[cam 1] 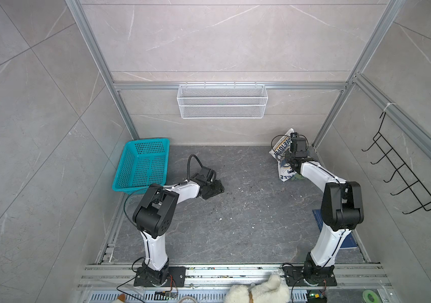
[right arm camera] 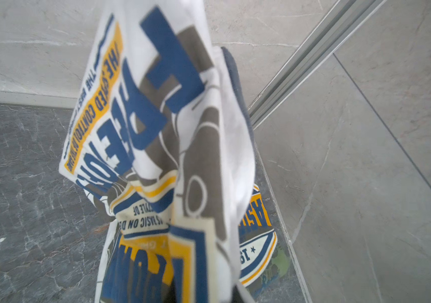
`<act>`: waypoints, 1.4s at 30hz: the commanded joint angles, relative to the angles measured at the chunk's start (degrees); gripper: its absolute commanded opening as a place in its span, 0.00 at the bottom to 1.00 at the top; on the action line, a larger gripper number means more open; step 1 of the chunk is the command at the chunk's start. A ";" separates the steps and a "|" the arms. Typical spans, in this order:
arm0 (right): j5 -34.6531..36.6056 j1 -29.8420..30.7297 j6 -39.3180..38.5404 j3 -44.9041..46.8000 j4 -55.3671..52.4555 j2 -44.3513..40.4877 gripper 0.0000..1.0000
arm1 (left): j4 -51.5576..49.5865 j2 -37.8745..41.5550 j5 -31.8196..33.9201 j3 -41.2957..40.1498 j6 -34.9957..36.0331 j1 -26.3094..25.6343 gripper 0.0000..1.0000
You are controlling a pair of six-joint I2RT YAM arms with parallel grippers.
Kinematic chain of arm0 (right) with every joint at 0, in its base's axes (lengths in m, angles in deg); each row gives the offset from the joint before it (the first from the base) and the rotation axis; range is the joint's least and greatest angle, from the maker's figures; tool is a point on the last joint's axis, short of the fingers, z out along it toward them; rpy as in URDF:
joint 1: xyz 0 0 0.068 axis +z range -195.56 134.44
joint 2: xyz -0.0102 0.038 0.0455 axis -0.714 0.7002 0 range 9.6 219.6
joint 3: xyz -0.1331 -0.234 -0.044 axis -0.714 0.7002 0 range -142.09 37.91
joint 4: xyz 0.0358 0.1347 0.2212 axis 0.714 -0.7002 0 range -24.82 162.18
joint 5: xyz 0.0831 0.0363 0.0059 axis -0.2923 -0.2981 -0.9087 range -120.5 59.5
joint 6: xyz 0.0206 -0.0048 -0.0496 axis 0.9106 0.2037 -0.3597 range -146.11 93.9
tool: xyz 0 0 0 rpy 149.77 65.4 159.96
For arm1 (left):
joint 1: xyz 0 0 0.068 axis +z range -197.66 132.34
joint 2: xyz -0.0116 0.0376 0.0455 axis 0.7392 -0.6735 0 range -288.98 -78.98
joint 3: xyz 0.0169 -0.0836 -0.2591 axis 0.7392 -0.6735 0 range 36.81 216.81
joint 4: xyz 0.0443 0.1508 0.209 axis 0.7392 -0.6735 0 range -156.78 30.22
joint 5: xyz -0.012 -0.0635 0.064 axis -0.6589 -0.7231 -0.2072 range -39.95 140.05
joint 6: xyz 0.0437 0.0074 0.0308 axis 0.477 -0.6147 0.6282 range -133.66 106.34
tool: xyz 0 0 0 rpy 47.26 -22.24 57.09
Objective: Fold and stack tank tops
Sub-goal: Pick up the tank top from the top-center of the table, then place the tank top on the tank top.
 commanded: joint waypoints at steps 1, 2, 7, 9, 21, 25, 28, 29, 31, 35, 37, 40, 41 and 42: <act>-1.99 -2.45 2.04 1.43 7.28 -2.86 0.00 | -1.75 0.78 -0.02 -2.68 1.26 0.02 0.73; -3.37 -3.28 2.84 1.68 7.77 -2.78 0.00 | -1.47 0.96 0.04 -2.97 1.36 -0.08 0.73; -9.51 -8.27 7.14 -0.80 5.90 0.18 0.00 | -0.81 1.64 -0.21 -3.78 1.77 -0.31 0.73; -10.48 -9.40 7.53 -1.99 5.10 1.76 0.00 | -1.15 1.60 -0.32 -3.66 2.05 -0.35 0.73; -36.61 -14.72 16.17 -5.11 3.08 2.66 0.00 | 5.10 12.40 2.55 -10.49 5.72 -2.25 0.77; -43.06 -17.66 20.56 -2.74 8.23 1.04 0.00 | 6.03 17.16 4.42 -12.58 7.68 -2.28 0.78; -46.51 -20.53 25.49 -0.15 13.69 0.33 0.00 | 4.81 17.98 5.04 -12.61 8.49 -2.26 0.78; -48.24 -21.67 27.34 0.79 16.13 0.35 0.00 | 4.73 17.90 5.06 -12.73 8.58 -2.34 0.78; -50.99 -23.50 29.57 0.92 18.31 0.81 0.00 | 4.73 17.65 4.97 -12.99 8.62 -2.30 0.78; -55.01 -25.55 31.39 -0.35 20.49 2.59 0.00 | 4.99 16.42 4.58 -13.39 8.37 -2.34 0.78; -57.16 -26.24 31.77 -1.96 20.34 3.64 0.00 | 5.08 15.85 4.30 -13.88 8.23 -2.34 0.78; -58.52 -26.75 31.71 -4.50 18.34 4.77 0.00 | 4.74 15.27 4.22 -14.66 8.31 -2.34 0.78; -58.55 -26.95 31.70 -4.89 17.88 5.02 0.00 | 4.75 15.26 4.32 -15.12 8.36 -2.33 0.78; -58.58 -27.14 31.78 -5.09 17.60 5.11 0.00 | 4.57 15.33 4.46 -15.39 8.40 -2.33 0.78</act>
